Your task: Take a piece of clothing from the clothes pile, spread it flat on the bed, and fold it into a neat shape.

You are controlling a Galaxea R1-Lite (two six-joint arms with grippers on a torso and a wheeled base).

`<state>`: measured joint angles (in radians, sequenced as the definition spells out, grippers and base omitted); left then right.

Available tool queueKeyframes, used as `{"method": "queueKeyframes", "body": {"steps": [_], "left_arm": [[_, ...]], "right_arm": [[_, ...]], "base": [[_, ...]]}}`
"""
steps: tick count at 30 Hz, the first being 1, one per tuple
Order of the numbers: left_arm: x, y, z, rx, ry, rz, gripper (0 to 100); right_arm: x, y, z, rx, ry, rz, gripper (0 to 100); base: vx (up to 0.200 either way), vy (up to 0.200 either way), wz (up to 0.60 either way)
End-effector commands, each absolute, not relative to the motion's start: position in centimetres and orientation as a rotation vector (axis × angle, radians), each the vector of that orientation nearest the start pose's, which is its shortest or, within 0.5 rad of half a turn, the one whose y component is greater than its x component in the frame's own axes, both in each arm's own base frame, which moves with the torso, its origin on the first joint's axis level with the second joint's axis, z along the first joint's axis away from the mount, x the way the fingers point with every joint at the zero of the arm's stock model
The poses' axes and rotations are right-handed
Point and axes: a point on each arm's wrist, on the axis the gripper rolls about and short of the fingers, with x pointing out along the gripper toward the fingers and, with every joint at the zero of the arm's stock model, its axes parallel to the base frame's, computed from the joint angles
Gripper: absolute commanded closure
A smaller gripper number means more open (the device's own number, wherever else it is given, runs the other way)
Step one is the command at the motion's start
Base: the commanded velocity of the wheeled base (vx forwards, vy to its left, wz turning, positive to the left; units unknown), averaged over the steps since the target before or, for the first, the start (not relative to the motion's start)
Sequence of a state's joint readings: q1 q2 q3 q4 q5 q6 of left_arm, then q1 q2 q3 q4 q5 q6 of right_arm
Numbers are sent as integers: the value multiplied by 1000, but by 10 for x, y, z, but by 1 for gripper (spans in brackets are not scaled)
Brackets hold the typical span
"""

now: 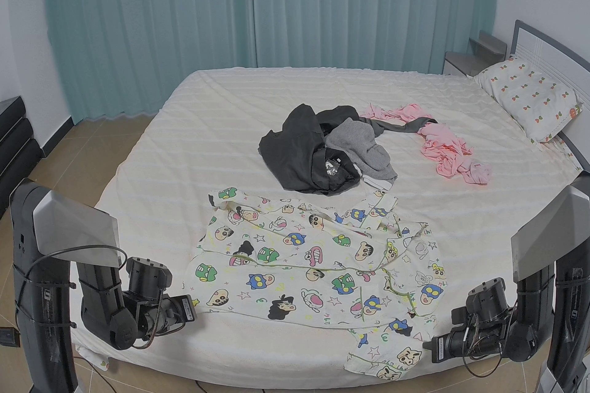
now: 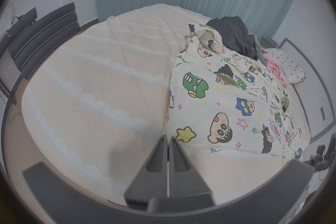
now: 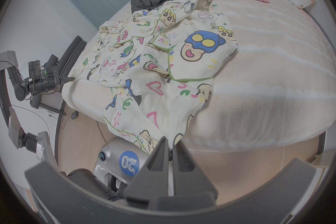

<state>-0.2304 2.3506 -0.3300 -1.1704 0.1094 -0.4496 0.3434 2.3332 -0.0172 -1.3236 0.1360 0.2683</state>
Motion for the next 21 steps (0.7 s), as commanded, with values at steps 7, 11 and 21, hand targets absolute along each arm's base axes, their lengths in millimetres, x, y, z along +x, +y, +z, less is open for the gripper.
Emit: {"method": "queueKeyframes", "body": {"steps": [7, 11, 21], "left_arm": [[242, -51, -46, -239, 878, 40, 100], [232, -47, -47, -202, 900, 20, 100], [231, -46, -47, -202, 886, 18, 100]], "right_arm": [[176, 63, -41, 90, 1114, 299, 100], [177, 58, -41, 67, 1118, 296, 100], [179, 60, -44, 110, 1113, 358, 100]], "base": [[0, 0, 0], [0, 0, 0], [0, 0, 0]]}}
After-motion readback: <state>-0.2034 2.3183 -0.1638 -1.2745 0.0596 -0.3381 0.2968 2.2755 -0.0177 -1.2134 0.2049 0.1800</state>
